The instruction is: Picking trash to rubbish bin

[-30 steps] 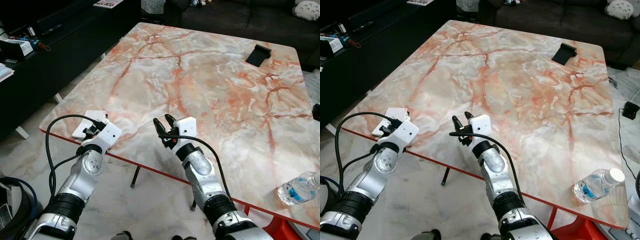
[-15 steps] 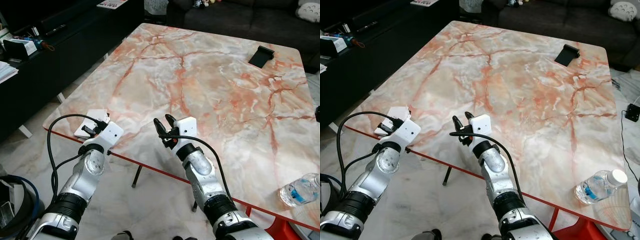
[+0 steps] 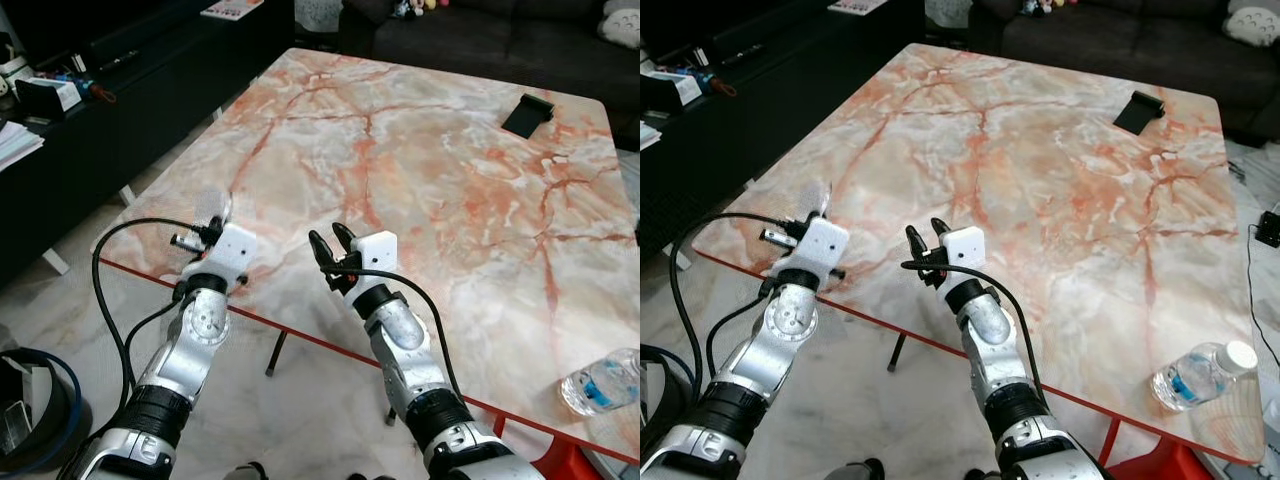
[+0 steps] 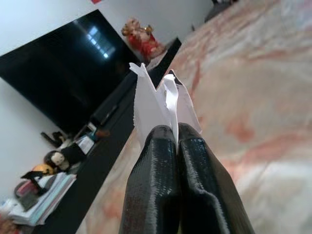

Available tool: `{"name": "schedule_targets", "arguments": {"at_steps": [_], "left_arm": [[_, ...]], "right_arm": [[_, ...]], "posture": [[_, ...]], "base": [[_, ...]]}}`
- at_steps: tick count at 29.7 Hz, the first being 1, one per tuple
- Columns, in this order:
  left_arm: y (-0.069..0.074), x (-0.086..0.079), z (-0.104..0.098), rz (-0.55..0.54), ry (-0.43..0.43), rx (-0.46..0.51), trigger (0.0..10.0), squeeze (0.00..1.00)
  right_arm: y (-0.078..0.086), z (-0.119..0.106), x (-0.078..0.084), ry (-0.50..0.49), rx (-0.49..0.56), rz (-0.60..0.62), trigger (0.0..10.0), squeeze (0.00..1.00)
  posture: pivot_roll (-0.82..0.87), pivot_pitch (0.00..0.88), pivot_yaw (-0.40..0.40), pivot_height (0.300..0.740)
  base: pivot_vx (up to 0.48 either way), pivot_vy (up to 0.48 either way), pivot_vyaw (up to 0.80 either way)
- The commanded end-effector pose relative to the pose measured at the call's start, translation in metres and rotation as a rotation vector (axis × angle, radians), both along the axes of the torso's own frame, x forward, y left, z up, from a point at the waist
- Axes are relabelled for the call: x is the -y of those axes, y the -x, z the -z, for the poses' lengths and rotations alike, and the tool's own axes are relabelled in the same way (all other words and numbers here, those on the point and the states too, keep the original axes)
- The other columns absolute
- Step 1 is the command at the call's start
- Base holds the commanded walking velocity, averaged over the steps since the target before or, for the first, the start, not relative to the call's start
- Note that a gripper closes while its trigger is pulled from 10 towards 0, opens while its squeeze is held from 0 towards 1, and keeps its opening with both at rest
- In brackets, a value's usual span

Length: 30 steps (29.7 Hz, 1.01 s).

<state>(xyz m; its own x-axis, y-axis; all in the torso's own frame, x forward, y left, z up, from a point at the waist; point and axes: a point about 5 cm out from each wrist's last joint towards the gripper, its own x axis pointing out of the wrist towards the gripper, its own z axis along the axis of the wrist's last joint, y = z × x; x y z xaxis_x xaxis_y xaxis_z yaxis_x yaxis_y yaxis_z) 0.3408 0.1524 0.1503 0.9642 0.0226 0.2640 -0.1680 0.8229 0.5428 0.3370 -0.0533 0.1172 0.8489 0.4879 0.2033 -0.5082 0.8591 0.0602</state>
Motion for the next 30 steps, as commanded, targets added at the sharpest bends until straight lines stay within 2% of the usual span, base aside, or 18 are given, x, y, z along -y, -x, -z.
{"name": "schedule_targets", "arguments": {"at_steps": [1, 4, 5, 8, 18, 30], "left_arm": [[0.002, -0.002, -0.004, -0.006, 0.042, 0.033, 10.0, 0.00], [0.007, -0.003, -0.016, 0.006, 0.151, 0.131, 10.0, 0.00], [0.008, -0.004, -0.016, 0.009, 0.165, 0.142, 10.0, 0.00], [0.007, -0.002, -0.012, 0.020, 0.154, 0.113, 10.0, 0.00], [0.012, 0.016, -0.020, 0.105, 0.169, 0.175, 10.0, 0.00], [0.011, 0.016, -0.019, 0.112, 0.164, 0.165, 10.0, 0.00]], "right_arm": [[-0.002, -0.007, 0.001, -0.014, 0.031, 0.007, 10.0, 0.00], [-0.004, -0.012, 0.001, -0.029, 0.050, 0.021, 10.0, 0.00], [-0.004, -0.013, 0.001, -0.033, 0.053, 0.029, 10.0, 0.00], [-0.006, -0.013, 0.004, -0.034, 0.049, 0.069, 10.0, 0.00], [-0.008, -0.013, 0.008, -0.035, 0.046, 0.101, 10.0, 0.00], [-0.007, -0.009, 0.010, -0.030, 0.038, 0.102, 10.0, 0.00]], "posture": [[0.10, 0.094, -0.003, 0.740], [0.11, 0.081, -0.002, 0.740], [0.11, 0.080, -0.002, 0.740], [0.11, 0.074, -0.001, 0.740], [0.11, 0.105, -0.013, 0.740], [0.11, 0.128, -0.017, 0.740]], "base": [[0.000, 0.000, 0.00], [0.000, 0.000, 0.00], [0.000, 0.000, 0.00], [0.000, 0.000, 0.00], [0.000, 0.000, 0.00], [-0.143, 0.000, 0.00]]}}
